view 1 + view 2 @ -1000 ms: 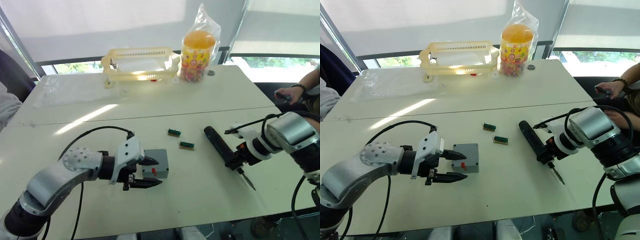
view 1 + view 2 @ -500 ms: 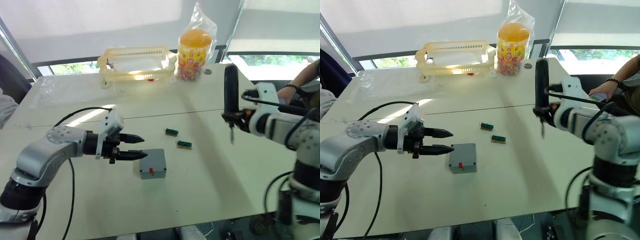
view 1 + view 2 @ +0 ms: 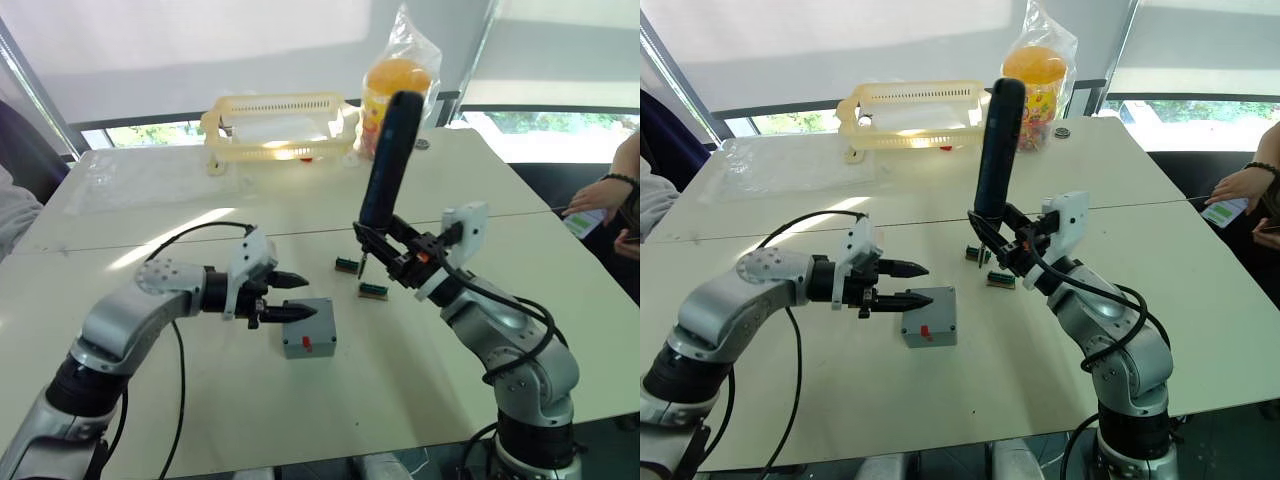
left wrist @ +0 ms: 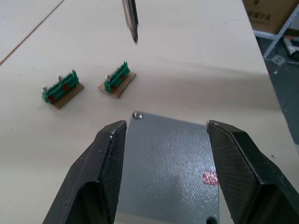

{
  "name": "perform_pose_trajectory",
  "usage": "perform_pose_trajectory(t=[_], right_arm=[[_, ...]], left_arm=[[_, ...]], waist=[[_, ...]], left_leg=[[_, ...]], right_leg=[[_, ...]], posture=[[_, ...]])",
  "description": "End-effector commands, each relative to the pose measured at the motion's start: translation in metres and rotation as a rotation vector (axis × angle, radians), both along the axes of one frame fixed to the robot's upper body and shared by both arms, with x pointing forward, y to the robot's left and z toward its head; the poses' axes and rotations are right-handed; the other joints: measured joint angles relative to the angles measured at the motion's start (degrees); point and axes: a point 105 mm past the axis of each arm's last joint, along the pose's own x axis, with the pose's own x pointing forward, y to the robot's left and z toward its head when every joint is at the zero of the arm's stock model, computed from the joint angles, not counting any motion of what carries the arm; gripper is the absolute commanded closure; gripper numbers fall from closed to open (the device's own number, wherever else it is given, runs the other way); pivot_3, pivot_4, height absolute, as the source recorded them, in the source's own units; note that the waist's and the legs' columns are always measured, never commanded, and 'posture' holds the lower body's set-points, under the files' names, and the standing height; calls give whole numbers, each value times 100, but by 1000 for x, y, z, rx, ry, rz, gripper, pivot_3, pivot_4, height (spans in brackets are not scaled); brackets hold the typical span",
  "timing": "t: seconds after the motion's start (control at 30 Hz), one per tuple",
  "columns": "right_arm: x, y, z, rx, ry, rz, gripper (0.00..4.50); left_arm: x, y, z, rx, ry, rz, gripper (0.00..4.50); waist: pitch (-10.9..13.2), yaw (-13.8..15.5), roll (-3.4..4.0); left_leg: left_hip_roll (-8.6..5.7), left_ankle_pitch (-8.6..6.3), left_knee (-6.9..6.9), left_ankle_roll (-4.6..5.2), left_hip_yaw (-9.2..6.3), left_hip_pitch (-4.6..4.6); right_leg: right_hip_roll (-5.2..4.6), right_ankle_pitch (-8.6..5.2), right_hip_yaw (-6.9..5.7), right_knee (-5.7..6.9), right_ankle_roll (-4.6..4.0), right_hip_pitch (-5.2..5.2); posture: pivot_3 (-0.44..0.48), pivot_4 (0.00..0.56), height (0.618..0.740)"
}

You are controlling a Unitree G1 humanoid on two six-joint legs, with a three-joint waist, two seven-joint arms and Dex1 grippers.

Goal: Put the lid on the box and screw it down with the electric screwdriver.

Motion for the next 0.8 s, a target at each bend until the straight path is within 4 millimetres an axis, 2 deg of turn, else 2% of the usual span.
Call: perform_pose_trajectory(t=[0.03,0.33,0.8], right_arm=[[-13,14,22,48,-125,62,2690],[-15,36,5,78,-94,123,2690],[-13,39,-17,40,-81,122,2690]], left_arm=[[-8,-3,8,-9,-48,-5,2900],[-11,0,-19,40,-26,42,2900],[-10,4,-37,76,-7,48,2900]], waist=[[0,-7,0],[0,-12,0],[-1,-8,0]], left_leg=[[0,0,0,0,0,3],[1,0,-4,0,-4,6],[0,0,-2,0,-4,6]], right_leg=[[1,0,0,0,0,2],[3,0,-2,2,-1,3],[2,0,-3,1,-1,4]], posture=[[0,150,740],[0,150,740],[0,150,740]])
